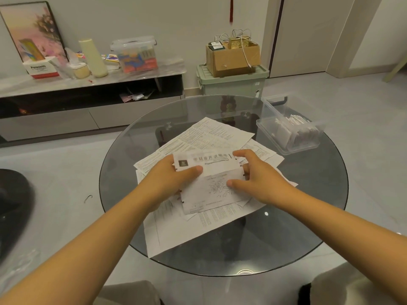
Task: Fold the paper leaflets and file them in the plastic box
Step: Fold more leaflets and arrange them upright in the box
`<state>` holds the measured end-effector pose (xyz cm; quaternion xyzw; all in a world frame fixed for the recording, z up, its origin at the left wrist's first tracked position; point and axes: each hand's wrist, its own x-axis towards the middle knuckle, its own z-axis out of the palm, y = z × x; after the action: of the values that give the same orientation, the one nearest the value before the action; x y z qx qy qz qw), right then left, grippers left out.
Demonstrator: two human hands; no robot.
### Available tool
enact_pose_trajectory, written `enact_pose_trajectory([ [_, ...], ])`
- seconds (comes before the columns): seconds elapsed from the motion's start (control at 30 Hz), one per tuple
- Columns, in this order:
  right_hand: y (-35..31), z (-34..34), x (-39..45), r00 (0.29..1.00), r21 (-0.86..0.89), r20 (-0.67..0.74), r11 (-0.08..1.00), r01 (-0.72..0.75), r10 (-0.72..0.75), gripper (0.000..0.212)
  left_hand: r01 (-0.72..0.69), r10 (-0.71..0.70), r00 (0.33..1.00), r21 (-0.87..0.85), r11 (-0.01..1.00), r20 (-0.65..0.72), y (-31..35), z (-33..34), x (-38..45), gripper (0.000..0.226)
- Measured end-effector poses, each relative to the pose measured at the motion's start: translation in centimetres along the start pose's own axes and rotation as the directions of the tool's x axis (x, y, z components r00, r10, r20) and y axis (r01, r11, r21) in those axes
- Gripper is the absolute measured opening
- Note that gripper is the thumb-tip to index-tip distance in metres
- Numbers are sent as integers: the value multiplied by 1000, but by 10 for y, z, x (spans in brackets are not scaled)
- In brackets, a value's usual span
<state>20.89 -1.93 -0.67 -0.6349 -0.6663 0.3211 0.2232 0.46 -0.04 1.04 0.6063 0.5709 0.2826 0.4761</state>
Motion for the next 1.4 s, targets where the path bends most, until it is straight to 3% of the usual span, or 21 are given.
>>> enact_pose_trajectory([
  [0.17,3,6,2,998,-155,-12,987,53,-55,82,25,-10,999,321,947,-48,-7,4,2,99],
  [0.27,4,8,3,995,-308,9,946,98,-101,66,42,-30,999,482,875,-33,-12,7,2,116],
  [0.37,7,9,5,994,-392,35,913,109,-104,40,-44,73,997,650,758,-17,-17,6,0,93],
  [0.47,10,6,4,985,-468,17,869,162,-174,37,-226,203,971,752,619,125,-16,7,-5,56],
  [0.57,9,2,3,965,-497,82,829,257,-250,42,-291,159,956,759,582,245,-16,13,-9,61],
  [0.73,8,-1,-2,933,-498,235,790,358,-274,67,-345,167,938,767,542,304,-13,12,-11,60],
  [0.83,7,-2,-4,929,-520,262,773,364,-261,63,-355,188,934,734,579,304,-8,9,-12,42],
  [0.97,3,-9,-5,948,-454,147,833,317,-281,23,-309,198,951,686,659,238,-3,6,-15,31],
  [1.2,1,-14,-3,981,-285,44,938,195,-191,19,-281,261,957,622,731,126,-4,5,-11,5],
  [1.3,3,-8,-1,987,-229,25,960,160,-158,18,-218,227,972,596,773,61,-7,7,-7,23],
  [1.4,6,-4,0,992,-234,6,964,123,-125,36,-181,185,981,613,769,57,-8,9,-6,47],
])
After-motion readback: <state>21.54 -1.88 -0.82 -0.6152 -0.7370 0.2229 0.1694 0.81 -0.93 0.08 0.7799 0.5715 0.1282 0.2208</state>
